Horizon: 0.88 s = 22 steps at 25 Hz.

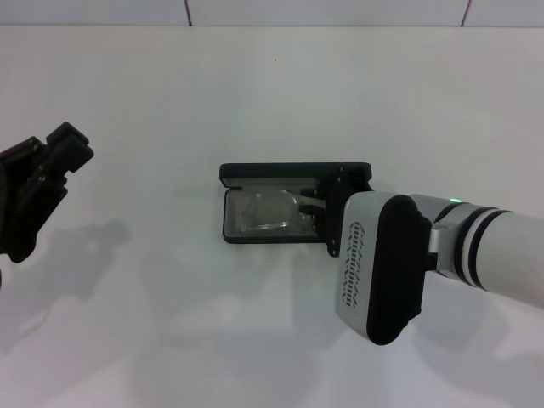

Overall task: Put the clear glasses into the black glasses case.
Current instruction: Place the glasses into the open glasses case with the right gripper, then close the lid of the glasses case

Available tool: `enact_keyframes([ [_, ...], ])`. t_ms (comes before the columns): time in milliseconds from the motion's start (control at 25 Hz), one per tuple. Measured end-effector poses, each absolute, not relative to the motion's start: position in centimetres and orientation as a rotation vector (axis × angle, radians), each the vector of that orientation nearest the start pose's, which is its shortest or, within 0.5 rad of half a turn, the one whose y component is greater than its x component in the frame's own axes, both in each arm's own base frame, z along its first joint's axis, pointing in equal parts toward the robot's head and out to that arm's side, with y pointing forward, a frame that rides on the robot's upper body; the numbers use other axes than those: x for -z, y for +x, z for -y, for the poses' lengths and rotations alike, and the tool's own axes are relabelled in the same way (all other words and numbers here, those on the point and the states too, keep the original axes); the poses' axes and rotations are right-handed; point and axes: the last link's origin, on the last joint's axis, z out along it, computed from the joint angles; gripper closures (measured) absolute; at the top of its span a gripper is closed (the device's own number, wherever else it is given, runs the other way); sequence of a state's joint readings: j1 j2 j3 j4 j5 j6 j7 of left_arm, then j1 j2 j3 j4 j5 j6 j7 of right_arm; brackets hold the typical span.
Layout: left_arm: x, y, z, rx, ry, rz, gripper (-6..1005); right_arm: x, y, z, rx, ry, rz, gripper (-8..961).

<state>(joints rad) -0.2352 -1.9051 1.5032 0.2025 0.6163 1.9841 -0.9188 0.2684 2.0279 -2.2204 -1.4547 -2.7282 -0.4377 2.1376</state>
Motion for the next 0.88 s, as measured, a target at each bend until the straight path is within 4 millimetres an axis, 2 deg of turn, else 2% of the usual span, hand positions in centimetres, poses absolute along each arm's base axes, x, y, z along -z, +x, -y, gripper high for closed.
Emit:
enact_keyframes([
  [280, -5.1, -30.0, -21.2, 1.561, -2.174, 0.455, 872, 11.0, 14.2, -29.3, 0.185, -2.473, 0.533, 820],
  [560, -5.1, -30.2, -20.8, 1.553, -2.169, 0.464, 872, 10.4, 13.2, -28.5, 0.136, -2.477, 0.511, 819],
  [760, -5.1, -30.3, -20.7, 1.553, -2.169, 0.467, 872, 9.1, 12.3, -27.9, 0.078, -2.511, 0.424, 820],
  [880, -5.1, -30.4, -20.5, 1.551, -2.164, 0.471, 872, 7.7, 12.2, -27.9, 0.071, -2.559, 0.324, 821],
])
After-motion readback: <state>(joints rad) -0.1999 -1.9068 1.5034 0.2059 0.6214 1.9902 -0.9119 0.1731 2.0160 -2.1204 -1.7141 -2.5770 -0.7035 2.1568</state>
